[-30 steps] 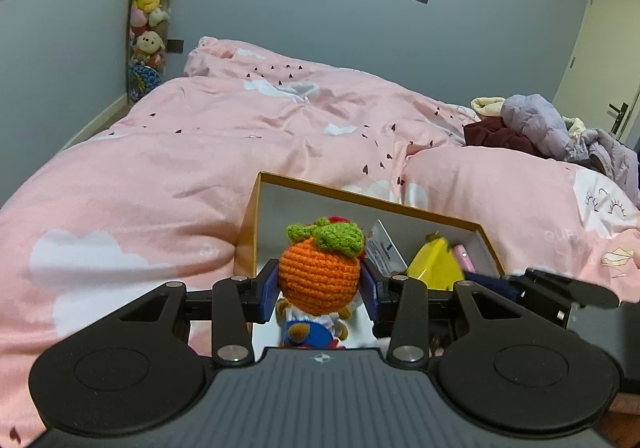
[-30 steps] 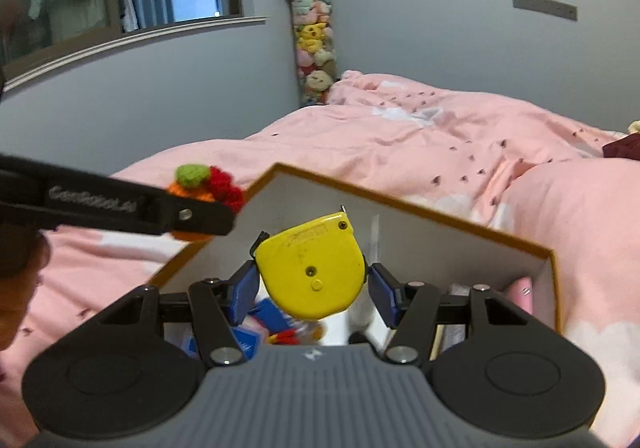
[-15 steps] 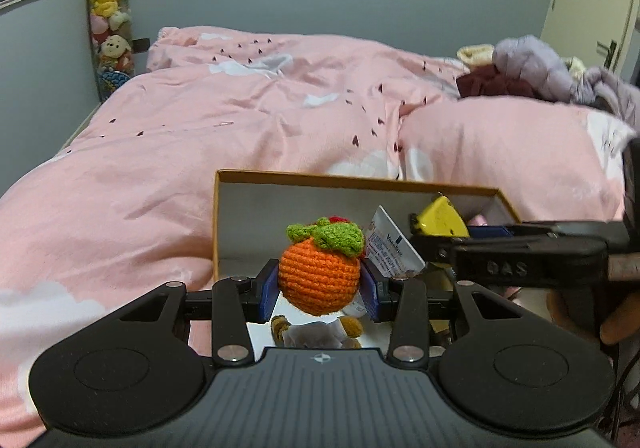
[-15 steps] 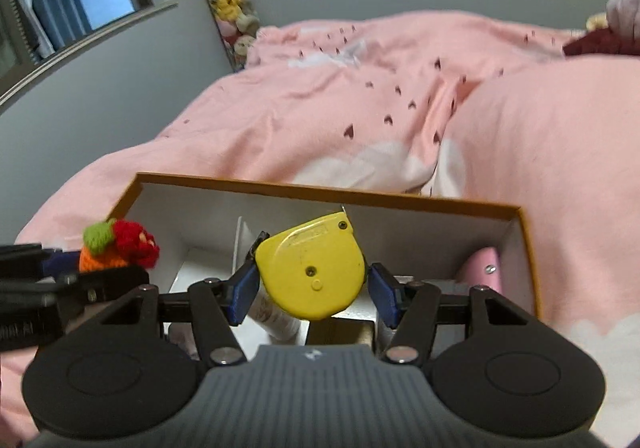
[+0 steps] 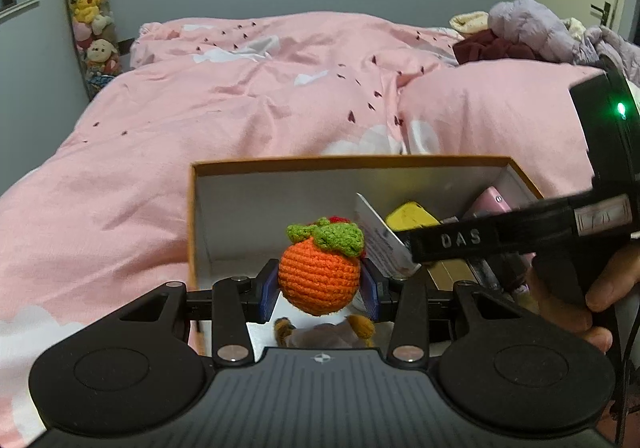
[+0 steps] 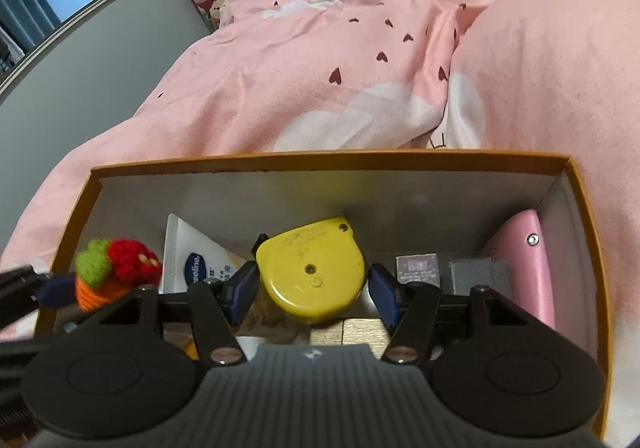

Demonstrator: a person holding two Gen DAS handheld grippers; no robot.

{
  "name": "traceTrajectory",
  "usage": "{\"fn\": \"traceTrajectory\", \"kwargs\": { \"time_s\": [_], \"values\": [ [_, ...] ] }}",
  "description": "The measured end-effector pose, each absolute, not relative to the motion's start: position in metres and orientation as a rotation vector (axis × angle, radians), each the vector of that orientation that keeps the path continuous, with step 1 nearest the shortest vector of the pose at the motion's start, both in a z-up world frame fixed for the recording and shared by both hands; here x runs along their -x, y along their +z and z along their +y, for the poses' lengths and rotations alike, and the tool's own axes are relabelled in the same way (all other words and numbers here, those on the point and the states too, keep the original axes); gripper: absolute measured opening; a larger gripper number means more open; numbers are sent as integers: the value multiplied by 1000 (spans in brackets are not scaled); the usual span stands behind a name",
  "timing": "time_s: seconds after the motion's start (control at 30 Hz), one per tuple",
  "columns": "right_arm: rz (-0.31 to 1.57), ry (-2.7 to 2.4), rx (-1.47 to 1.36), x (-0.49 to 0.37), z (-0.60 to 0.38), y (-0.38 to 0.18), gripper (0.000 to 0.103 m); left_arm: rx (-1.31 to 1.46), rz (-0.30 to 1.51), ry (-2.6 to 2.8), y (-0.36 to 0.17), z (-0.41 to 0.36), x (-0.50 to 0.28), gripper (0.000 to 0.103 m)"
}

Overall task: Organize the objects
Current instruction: 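Open both tools to drop the fruit and tape measure into the shoebox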

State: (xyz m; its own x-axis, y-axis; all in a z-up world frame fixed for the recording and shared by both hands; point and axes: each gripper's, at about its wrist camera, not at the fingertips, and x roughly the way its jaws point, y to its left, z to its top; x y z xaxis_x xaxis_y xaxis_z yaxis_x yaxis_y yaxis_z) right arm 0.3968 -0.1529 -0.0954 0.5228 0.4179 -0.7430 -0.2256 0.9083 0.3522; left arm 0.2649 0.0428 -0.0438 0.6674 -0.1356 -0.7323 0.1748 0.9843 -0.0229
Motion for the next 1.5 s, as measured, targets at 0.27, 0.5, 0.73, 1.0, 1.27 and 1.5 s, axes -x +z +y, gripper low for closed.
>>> {"fn": "traceTrajectory", "kwargs": {
  "time_s": [0.27,0.5,0.73,1.0,1.27,1.5],
  "values": [
    [947,366,-248,-396,-161,-96,61,-59,815,-162,-45,41,-265,48],
    [921,367,-256,-387,-167,-90,61,-104,811,-177,-45,36,-263,47],
    [854,346,-249,-353,-187,-73,61,-283,800,-180,-52,19,-261,47],
    [845,356,-330,-321,-201,-71,61,-330,815,-192,-59,16,-264,49],
    [844,353,-260,-309,-192,-70,61,-276,799,-202,-46,24,-256,54],
    [800,354,-192,-285,-189,-50,65,-227,751,-189,-17,24,-234,54]
  ]
}}
